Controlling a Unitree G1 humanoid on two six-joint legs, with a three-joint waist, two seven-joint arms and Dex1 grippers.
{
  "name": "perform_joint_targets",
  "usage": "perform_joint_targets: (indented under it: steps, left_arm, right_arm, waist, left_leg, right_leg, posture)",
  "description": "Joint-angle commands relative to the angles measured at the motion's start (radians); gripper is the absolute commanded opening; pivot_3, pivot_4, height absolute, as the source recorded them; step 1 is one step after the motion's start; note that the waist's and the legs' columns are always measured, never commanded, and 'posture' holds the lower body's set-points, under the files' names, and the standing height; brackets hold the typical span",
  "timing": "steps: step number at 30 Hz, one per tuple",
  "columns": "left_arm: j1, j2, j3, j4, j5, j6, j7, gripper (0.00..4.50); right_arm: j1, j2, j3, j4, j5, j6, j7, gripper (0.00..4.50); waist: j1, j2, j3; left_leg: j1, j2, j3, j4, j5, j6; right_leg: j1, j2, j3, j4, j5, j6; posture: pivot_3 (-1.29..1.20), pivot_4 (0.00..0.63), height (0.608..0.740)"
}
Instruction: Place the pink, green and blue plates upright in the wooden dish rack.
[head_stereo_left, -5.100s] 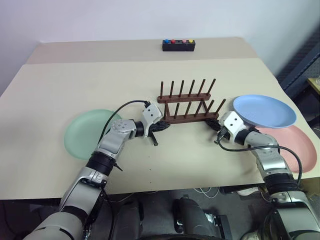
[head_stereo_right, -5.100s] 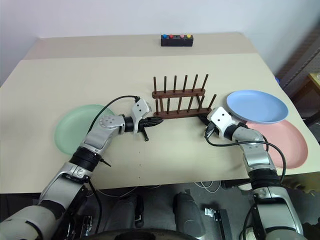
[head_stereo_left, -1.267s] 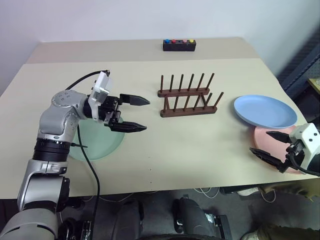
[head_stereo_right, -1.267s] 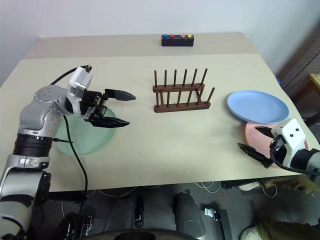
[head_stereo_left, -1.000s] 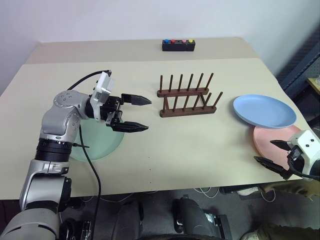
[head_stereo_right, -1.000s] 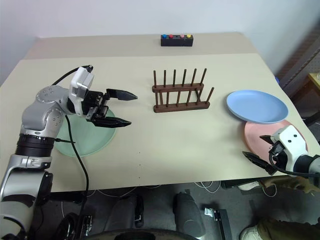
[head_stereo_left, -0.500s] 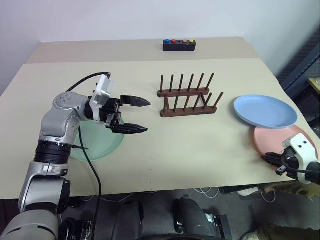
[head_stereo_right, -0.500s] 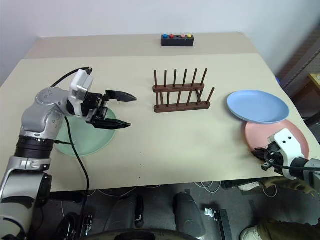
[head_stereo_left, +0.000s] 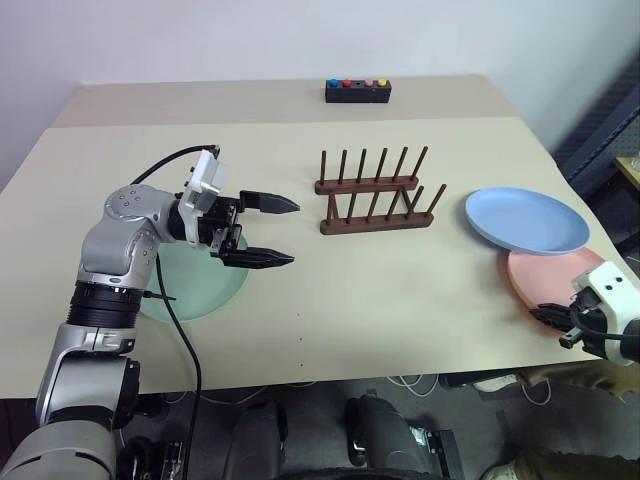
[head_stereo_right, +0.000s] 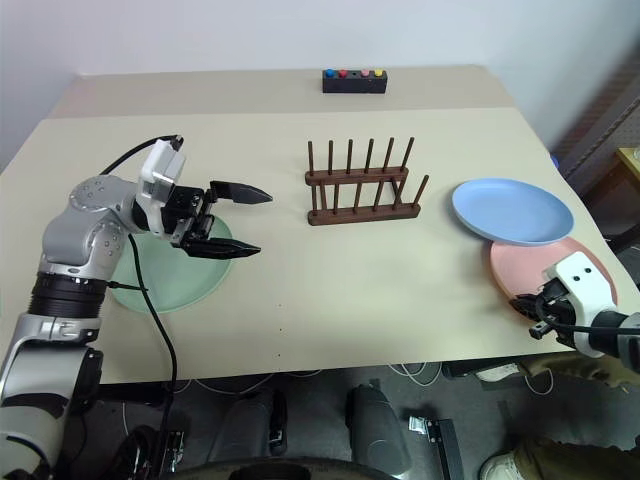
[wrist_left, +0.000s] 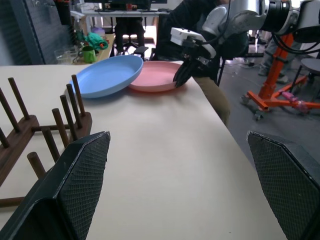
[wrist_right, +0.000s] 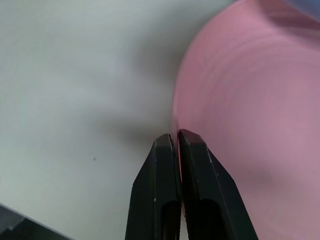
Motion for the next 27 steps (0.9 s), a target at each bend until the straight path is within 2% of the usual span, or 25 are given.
perform_joint_targets:
  steps: [1,8,16,22,27]
  left_arm:
    - [-0.016,-0.003,0.008,-0.003,0.001,-0.017,0.002,4.50]
    - [-0.017,-0.009,0.010,0.003,0.003,-0.021,0.007,4.50]
    - [-0.019,-0.012,0.011,0.009,0.009,-0.031,0.011,4.50]
    - [-0.020,-0.018,0.021,0.015,0.011,-0.051,0.028,4.50]
    - [-0.044,-0.029,0.032,0.046,0.019,-0.079,0.049,4.50]
  right_arm:
    - [0.007,-0.022,-0.073,-0.026,0.063,-0.007,0.082,0.01]
    - [0.019,-0.059,-0.152,-0.042,0.129,0.059,0.171,0.01]
    - [0.050,-0.084,-0.234,-0.191,0.329,0.234,0.296,0.01]
    - [-0.011,-0.075,-0.284,-0.201,0.465,0.332,0.286,0.01]
    - [-0.148,-0.059,-0.346,-0.149,0.674,0.465,0.219,0.01]
  waist:
    - [0.000,0.000,0.000]
    - [0.000,0.000,0.000]
    - [0.000,0.000,0.000]
    - [0.000,0.000,0.000]
    - [-0.001,-0.001,0.000]
  left_leg:
    - [0.000,0.000,0.000,0.000,0.000,0.000]
    - [0.000,0.000,0.000,0.000,0.000,0.000]
    - [0.000,0.000,0.000,0.000,0.000,0.000]
    - [0.000,0.000,-0.001,0.000,0.000,0.000]
    - [0.000,0.000,-0.001,0.000,0.000,0.000]
  right_leg:
    - [0.000,0.000,0.000,0.000,0.000,0.000]
    - [0.000,0.000,0.000,0.000,0.000,0.000]
    - [0.000,0.000,0.000,0.000,0.000,0.000]
    - [0.000,0.000,0.000,0.000,0.000,0.000]
    - [0.000,0.000,0.000,0.000,0.000,0.000]
  posture:
    - [0.00,0.150,0.740]
    - [0.00,0.150,0.740]
    - [0.00,0.150,0.740]
    - [0.00,0.150,0.740]
    - [0.00,0.150,0.740]
